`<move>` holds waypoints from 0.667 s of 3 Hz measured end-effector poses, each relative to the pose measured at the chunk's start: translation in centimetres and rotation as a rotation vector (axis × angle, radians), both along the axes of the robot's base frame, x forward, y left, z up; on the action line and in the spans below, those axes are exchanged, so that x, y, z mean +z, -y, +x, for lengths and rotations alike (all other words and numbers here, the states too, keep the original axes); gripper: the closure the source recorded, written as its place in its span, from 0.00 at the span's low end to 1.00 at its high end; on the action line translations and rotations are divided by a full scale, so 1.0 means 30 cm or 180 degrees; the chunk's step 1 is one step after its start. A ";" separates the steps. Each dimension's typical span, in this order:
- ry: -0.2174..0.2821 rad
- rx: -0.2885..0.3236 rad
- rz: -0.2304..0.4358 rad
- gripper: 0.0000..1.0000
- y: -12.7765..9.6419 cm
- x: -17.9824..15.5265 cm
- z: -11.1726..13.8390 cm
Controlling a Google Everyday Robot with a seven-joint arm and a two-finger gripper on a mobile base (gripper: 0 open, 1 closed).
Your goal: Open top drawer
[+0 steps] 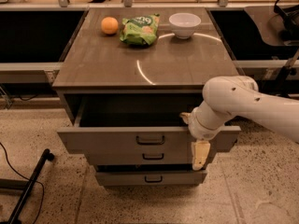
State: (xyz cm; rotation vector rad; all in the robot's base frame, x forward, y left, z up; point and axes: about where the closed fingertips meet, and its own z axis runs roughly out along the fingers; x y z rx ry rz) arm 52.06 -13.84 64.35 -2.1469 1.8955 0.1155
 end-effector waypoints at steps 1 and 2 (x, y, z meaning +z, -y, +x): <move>-0.0048 0.0016 -0.0107 0.19 -0.009 -0.011 -0.050; -0.0069 -0.0033 -0.0182 0.42 -0.007 -0.013 -0.106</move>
Offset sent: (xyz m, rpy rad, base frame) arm -0.0511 0.0009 -0.0034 -0.0848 0.0275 -0.0312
